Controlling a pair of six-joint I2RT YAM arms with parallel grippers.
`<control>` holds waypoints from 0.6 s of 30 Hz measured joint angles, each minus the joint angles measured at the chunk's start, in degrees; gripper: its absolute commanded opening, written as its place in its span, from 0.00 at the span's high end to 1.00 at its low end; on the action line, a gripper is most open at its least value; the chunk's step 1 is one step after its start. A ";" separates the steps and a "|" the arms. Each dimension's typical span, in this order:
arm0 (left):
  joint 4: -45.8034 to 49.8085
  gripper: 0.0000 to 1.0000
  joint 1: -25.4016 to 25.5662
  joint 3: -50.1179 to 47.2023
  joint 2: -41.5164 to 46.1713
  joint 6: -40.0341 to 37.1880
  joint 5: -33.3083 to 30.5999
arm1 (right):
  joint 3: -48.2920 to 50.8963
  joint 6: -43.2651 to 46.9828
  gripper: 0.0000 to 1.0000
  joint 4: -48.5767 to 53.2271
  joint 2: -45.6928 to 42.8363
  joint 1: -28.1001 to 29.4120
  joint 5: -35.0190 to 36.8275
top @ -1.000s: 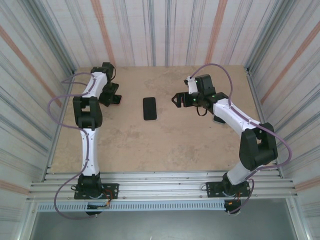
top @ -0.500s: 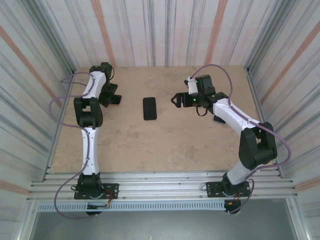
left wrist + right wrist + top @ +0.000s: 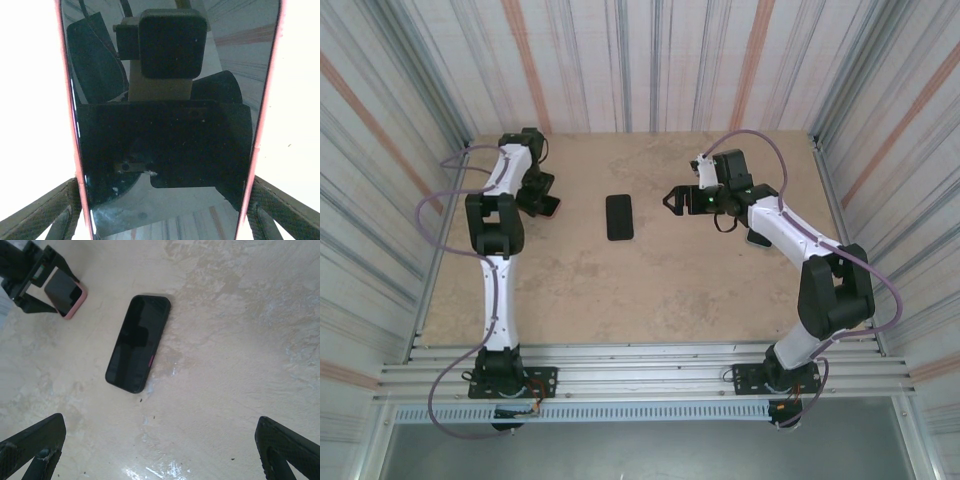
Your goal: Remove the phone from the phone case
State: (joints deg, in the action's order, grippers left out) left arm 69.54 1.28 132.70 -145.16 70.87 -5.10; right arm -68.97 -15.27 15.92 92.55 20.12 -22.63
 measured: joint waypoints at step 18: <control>-0.37 0.14 -2.23 -0.31 0.22 -7.13 3.21 | 1.49 -3.06 0.01 -0.72 -1.05 0.07 -0.15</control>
State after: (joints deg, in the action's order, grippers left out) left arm 69.17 -0.95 132.40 -144.94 63.75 -1.89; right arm -67.48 -18.33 15.20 91.50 20.18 -22.79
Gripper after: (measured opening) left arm 0.860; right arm 0.991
